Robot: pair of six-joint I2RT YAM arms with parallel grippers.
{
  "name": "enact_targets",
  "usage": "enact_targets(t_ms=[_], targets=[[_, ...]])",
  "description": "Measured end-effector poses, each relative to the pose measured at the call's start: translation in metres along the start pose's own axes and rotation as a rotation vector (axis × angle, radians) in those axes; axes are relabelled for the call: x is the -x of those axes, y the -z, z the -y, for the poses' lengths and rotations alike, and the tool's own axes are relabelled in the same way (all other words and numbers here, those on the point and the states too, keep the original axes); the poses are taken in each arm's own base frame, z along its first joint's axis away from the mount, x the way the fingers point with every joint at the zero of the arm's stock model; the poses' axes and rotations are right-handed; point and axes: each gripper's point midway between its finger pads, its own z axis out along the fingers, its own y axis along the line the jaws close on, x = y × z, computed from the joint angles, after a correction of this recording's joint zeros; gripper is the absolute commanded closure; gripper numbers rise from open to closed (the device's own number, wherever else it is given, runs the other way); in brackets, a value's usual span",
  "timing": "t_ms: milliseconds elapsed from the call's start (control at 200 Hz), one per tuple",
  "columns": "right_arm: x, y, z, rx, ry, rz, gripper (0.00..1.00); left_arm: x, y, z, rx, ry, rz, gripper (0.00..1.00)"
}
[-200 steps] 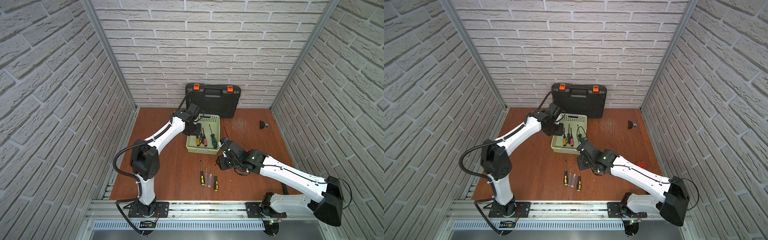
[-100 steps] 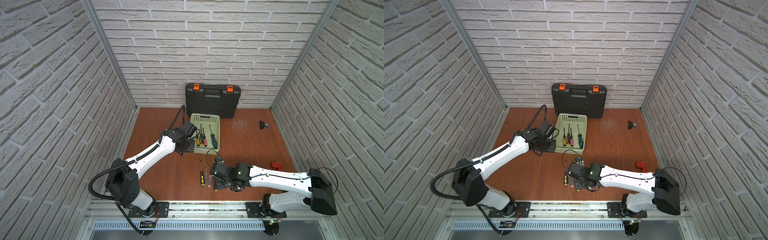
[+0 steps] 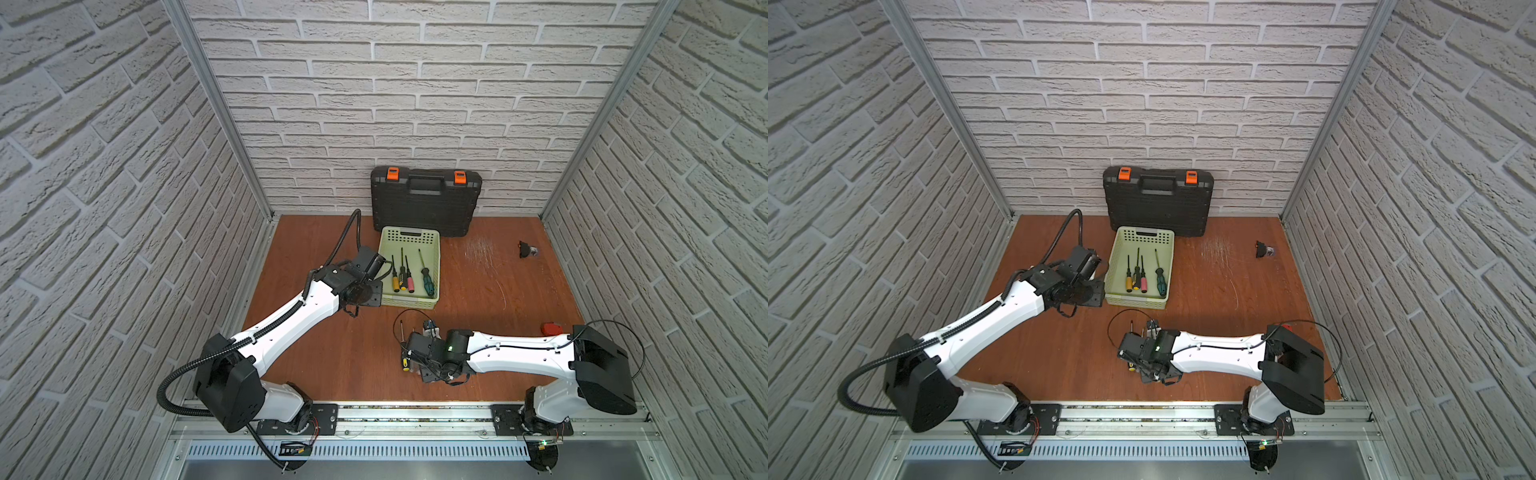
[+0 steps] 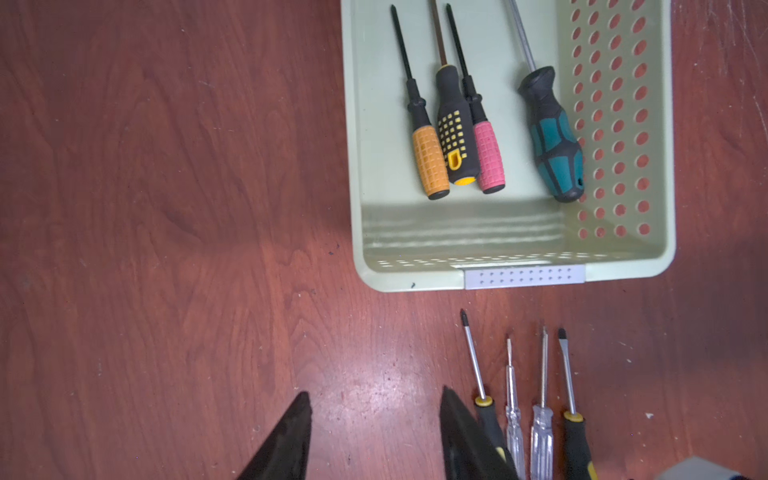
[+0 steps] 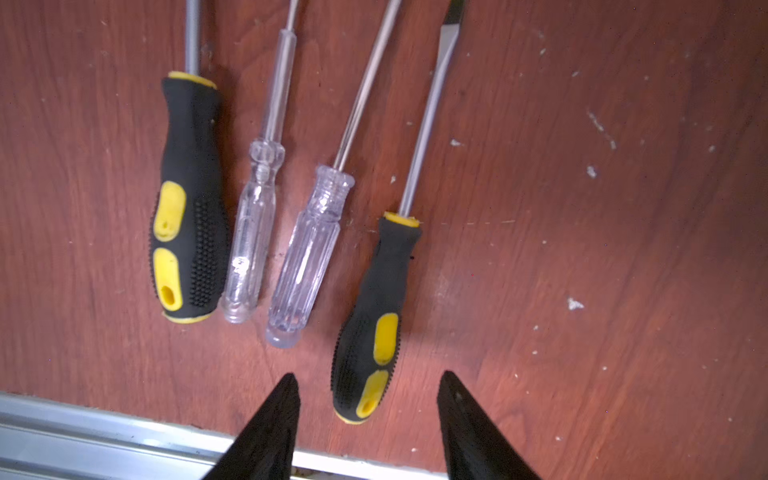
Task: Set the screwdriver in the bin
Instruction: 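Withdraw the left gripper while the right gripper moves to the yellow-black screwdriver, then close the right gripper on the yellow-black screwdriver handle and lift it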
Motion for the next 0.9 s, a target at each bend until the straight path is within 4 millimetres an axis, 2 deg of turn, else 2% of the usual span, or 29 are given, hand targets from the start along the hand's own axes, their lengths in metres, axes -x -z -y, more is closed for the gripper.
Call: enact_targets(t_ms=[165, 365, 465, 540, 635, 755, 900], targets=[[0.004, -0.005, 0.003, -0.003, -0.021, -0.003, 0.51, 0.001, 0.005, -0.013, 0.016, 0.026, 0.017, 0.47], [0.003, -0.024, 0.005, -0.019, -0.036, -0.041, 0.55, 0.002, 0.005, -0.019, 0.033, 0.026, 0.016, 0.47], [0.001, -0.031, 0.002, -0.015, -0.029, -0.057, 0.62, 0.002, 0.006, -0.02, 0.037, 0.021, 0.017, 0.47], [0.001, -0.034, 0.001, -0.006, -0.029, -0.064, 0.64, 0.003, 0.006, -0.022, 0.042, 0.024, 0.017, 0.47], [0.001, -0.034, -0.001, 0.006, -0.029, -0.066, 0.72, 0.002, 0.006, -0.024, 0.049, 0.024, 0.013, 0.47], [0.001, -0.034, -0.002, 0.012, -0.03, -0.066, 0.92, 0.0, 0.006, -0.028, 0.064, 0.02, 0.007, 0.47], [0.001, -0.033, -0.003, 0.018, -0.028, -0.065, 0.94, 0.004, 0.009, -0.033, 0.08, 0.022, 0.015, 0.47]])
